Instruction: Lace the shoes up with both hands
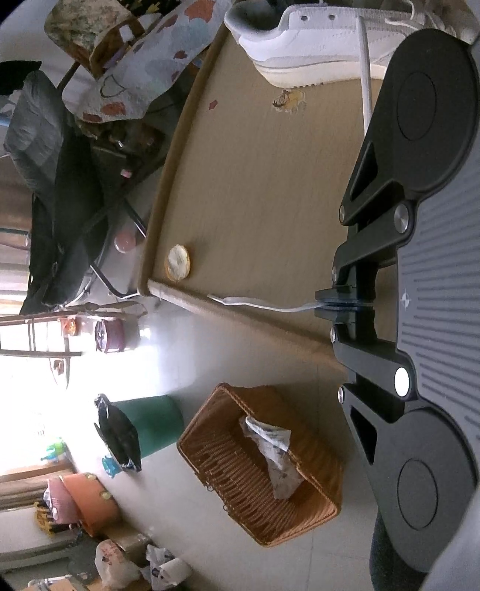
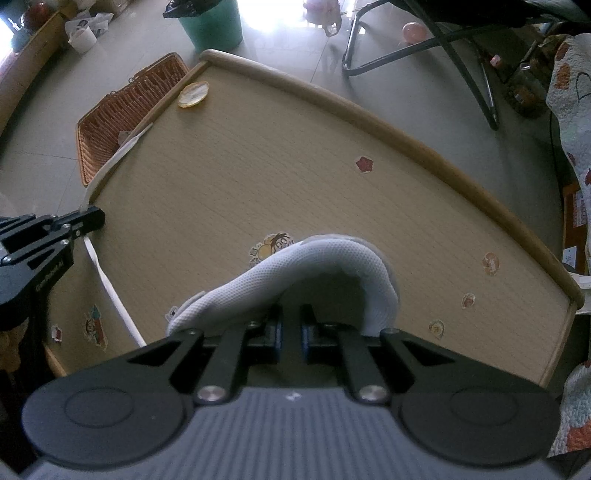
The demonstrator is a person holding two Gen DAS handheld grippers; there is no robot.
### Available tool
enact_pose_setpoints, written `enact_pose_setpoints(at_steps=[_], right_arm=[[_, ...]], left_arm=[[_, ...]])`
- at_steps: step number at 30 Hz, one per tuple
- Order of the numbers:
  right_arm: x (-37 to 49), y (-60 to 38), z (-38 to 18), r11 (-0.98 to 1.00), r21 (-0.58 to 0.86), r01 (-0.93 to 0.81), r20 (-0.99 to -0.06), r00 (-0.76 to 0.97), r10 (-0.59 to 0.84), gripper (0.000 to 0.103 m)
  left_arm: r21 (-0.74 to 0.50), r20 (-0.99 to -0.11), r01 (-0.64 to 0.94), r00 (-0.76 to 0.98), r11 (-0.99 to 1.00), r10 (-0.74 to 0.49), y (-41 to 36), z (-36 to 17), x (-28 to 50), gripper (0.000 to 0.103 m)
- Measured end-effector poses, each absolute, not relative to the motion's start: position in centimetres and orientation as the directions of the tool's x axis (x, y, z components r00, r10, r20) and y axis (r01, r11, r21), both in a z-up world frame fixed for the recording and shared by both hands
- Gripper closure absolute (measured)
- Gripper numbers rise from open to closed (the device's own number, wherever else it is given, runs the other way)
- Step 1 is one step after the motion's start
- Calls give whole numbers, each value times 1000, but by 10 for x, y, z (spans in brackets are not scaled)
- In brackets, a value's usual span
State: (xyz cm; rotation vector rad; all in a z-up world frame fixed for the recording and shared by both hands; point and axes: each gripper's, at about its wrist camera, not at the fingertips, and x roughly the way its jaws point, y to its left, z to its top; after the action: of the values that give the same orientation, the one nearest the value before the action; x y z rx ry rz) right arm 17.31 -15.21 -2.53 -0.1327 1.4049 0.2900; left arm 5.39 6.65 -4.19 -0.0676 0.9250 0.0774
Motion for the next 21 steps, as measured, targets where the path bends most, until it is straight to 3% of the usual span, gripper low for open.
enact_pose_setpoints(at_steps=[3,6,9,11,12,13,21], right_arm=[[173,-152,-25,958,80,-277,-983,138,122,93],[173,-152,-26,958,82,-276,-983,139,124,93],[173,-152,-26,957,83,-277,-982,140,125,93],[173,-153,-26,957,84,-277,-982,141,127,93],[173,-153,-26,957,85,-276,-982,141,128,93],[173,-153,-26,957,86,-276,-981,143,129,93],[173,-155,-27,957,93,-276,-979,148,138,93]], left_arm=[[-63,-805,-103,593,993,10,70,-40,57,101],[-152,-764,-171,645,973,-6,79,-27,53,90],[-246,-710,-193,703,950,-41,84,-9,46,89],[-270,-688,-187,723,944,-53,83,5,42,73],[-278,-679,-179,732,944,-61,80,11,38,52],[-286,-669,-172,741,943,-68,77,18,34,37],[-384,-674,-272,736,882,-67,53,48,10,35]])
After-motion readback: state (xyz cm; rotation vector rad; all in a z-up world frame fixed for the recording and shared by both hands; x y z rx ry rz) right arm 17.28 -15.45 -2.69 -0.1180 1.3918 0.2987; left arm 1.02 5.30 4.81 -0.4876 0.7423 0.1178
